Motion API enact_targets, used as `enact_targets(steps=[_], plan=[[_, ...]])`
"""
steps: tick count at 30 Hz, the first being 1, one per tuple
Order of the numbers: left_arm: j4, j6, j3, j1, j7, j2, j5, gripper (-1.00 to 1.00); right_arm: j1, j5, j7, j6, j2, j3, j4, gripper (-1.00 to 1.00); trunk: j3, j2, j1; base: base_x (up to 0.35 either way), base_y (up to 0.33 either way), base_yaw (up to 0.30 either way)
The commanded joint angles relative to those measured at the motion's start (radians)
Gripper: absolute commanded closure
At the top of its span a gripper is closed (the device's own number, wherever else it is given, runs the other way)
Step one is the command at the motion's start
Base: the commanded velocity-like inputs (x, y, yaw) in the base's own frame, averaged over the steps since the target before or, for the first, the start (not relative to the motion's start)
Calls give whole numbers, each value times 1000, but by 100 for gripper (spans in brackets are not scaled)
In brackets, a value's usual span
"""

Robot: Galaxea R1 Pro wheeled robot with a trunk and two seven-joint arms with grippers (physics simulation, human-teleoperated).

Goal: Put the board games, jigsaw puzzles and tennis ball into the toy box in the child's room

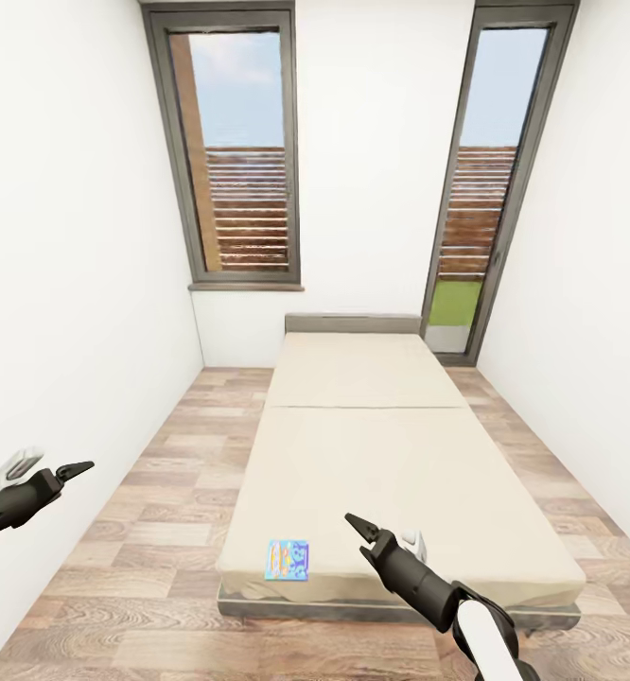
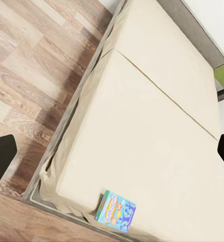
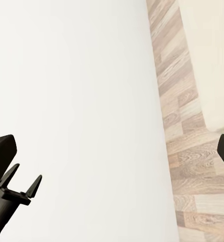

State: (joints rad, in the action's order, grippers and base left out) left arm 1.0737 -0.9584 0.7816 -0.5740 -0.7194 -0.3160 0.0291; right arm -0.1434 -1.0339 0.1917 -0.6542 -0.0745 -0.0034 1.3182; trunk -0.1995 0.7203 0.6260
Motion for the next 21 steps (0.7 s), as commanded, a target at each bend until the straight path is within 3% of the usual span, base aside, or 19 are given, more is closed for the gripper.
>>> enact_targets(steps=[1,15,21], plan=[[0,-8,2,-1,-2,0,3,-100,-1,-1,2,-4,0,-2,0,-100,-6,9,4,0,0,0],[0,-8,1,-1,-1,0,3,-100,-1,1,1,-2,-1,-3,-1,-100,-73,107,58,0,0,0],[0,-8,1,-1,0,0,3,-100,-1,3,1,35,-2,0,-1,-100,-102,149,81,0,0,0]])
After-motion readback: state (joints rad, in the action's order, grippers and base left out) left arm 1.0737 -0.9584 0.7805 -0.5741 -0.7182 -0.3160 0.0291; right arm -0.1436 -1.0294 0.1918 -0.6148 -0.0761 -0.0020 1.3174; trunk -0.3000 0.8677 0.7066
